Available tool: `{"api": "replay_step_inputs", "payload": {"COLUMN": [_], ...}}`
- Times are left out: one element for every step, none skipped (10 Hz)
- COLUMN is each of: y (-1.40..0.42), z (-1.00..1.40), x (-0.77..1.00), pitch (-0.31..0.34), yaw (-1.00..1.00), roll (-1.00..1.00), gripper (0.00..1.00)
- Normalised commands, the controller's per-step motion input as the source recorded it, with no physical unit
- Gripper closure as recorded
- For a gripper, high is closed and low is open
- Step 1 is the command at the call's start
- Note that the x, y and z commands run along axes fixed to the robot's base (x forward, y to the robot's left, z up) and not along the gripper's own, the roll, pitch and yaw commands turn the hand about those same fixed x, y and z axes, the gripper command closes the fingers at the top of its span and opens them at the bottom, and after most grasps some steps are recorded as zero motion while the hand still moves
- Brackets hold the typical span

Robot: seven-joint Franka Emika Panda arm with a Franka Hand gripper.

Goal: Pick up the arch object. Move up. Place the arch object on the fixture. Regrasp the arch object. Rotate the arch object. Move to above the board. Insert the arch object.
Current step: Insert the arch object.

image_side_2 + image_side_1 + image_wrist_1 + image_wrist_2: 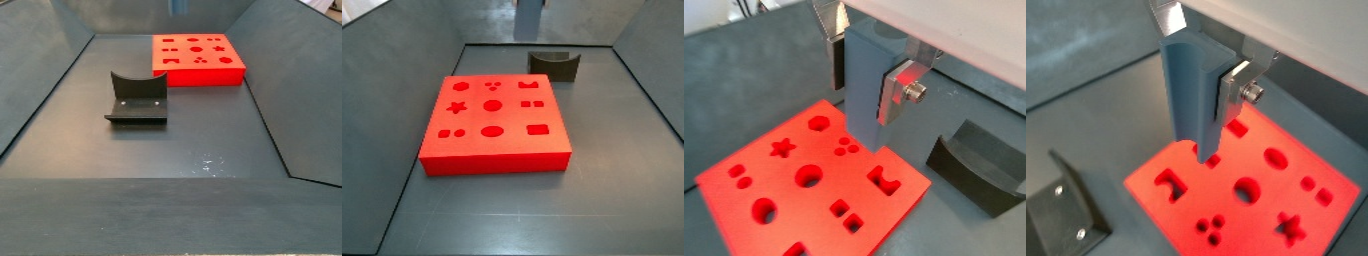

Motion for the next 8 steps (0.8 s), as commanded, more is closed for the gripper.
{"api": "replay_step_inputs", "payload": {"y": [0.41,0.18,0.02,0.0,0.0,0.04,0.06,0.11], "z": [-0.89,-0.61,-0.63,-0.66,-0.65,-0.63,-0.5,-0.3], "x": [-0.05,0.0,0.2,0.19,0.32,0.28,0.21,0.14], "pitch": [-0.09,-0.107,-0.051,0.0,0.011,0.019,0.011,0.03], "yaw": [0.0,0.07,0.16,0.0,0.0,0.0,0.0,0.0], "roll": [-0.11,-0.27,-0.25,-0.11,-0.01,0.0,0.0,0.0], "gripper": [1.0,1.0,1.0,1.0,1.0,1.0,1.0,1.0]}}
